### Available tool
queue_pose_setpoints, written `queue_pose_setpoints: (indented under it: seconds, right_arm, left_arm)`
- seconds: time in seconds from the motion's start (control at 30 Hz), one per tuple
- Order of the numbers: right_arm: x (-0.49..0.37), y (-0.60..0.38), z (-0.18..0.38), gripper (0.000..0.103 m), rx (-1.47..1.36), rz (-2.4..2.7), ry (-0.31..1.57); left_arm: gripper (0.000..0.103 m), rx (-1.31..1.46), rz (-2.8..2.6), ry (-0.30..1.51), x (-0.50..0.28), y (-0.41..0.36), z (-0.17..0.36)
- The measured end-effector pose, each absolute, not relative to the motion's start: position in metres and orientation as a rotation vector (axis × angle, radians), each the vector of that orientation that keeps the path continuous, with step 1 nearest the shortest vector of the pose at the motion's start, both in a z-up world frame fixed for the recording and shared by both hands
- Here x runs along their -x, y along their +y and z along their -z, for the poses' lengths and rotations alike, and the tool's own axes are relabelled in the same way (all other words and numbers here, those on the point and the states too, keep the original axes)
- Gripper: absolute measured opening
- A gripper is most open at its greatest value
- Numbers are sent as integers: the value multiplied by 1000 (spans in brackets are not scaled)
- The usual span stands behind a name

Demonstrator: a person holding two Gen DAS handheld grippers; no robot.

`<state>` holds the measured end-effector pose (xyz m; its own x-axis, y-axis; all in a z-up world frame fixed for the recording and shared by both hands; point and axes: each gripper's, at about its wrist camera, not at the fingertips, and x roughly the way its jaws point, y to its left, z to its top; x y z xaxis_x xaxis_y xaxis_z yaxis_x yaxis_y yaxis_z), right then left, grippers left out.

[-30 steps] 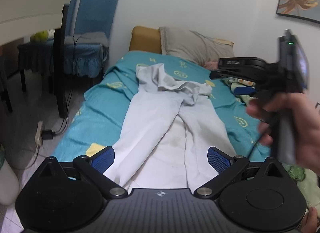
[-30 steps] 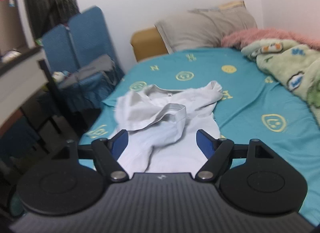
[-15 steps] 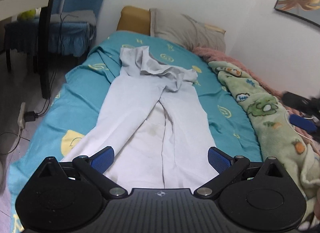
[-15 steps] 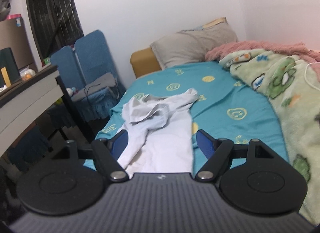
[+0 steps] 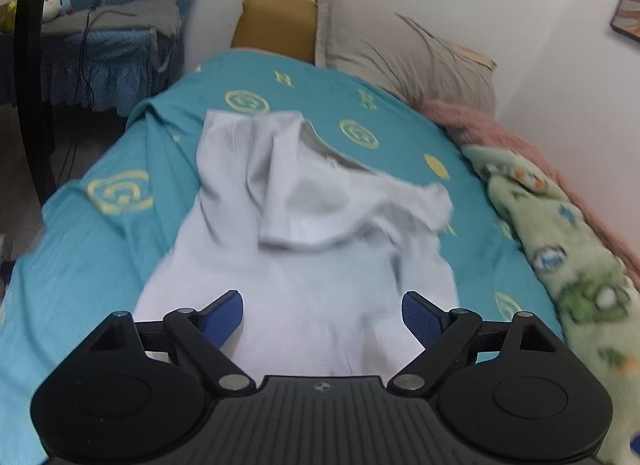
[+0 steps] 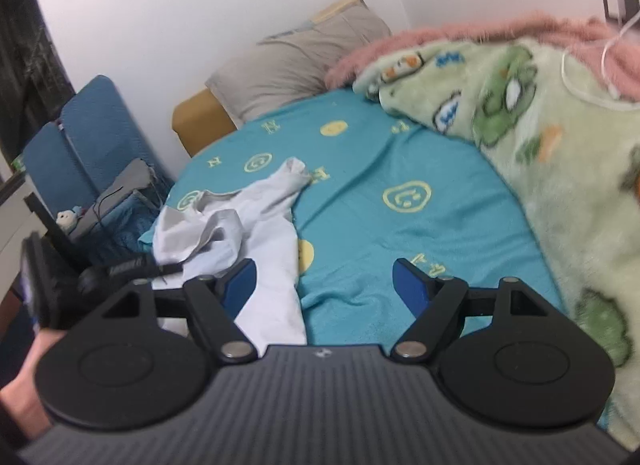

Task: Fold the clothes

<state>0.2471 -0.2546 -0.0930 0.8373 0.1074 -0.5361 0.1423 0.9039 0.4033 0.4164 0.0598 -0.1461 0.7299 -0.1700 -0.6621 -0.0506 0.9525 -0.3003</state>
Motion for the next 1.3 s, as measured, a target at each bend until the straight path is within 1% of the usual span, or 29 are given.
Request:
queue_pose_setpoints:
  seconds: [0.07,0.13,0.2,0.27,0.3,0.33,0.4,0.47,0.53,0.63,0.7,0.8,0.87,0.97,1.1,1.2,1.3]
  right_arm:
    - [-254,-256,101,77,-472,11,600]
    - [-258,-256,107,77,-478,8,611]
    - [-263,-257,114,77,-492,13,638]
    - [-265,-259,119,77,-537,14,674]
    - [-264,-259,120,77,-560,14,687]
    - [-263,-258,121,77,-572,14,694]
    - [-263,-254,120,77,-554,11,692]
    - [-263,-249,119,77,-537,9,689]
    - [-263,-244,119,77,-519,7,687]
    - [-265,-240,121,77,-500,8,700]
    - [-269,-241,127,77,-508,14,726]
    - [-272,-245,132,77,-549,23,747]
    - [-272,-245,132,77,-553,17,749]
    - [-270,-243,132,77,-550,10,751]
    - [-269,-243,132,77,-548,11,752]
    - [-267,-245,133,77,-553,19,750]
    - [-267,-247,134,77,-567,19,753]
  left_arm:
    - [87,295,13,739,-441,62,155]
    - [75,292,-20,764,-462,64,165]
    - [47,318,-21,783,-476,65,171]
    - [42,348,-17,779,-484,65,168]
    - [35,351,-16,770,-486,63,163]
    - [33,336,-13,785,-490,60,158]
    - [22,286,-13,841,-502,51,151]
    - [17,242,-39,913,-518,42,148]
    - [16,208,-76,999,-534,35,147]
    - [16,108,-88,1048,-541,21,146]
    - [20,101,-80,1054,-537,22,143]
    - [24,108,-63,1057,-528,24,138]
    - [24,112,-52,1060,-522,26,135]
    - [30,126,-28,1062,-512,28,130]
    - [30,115,5,1040,-502,21,125]
    - [24,114,9,1024,-500,19,121]
    - [23,114,1,1014,-501,20,117]
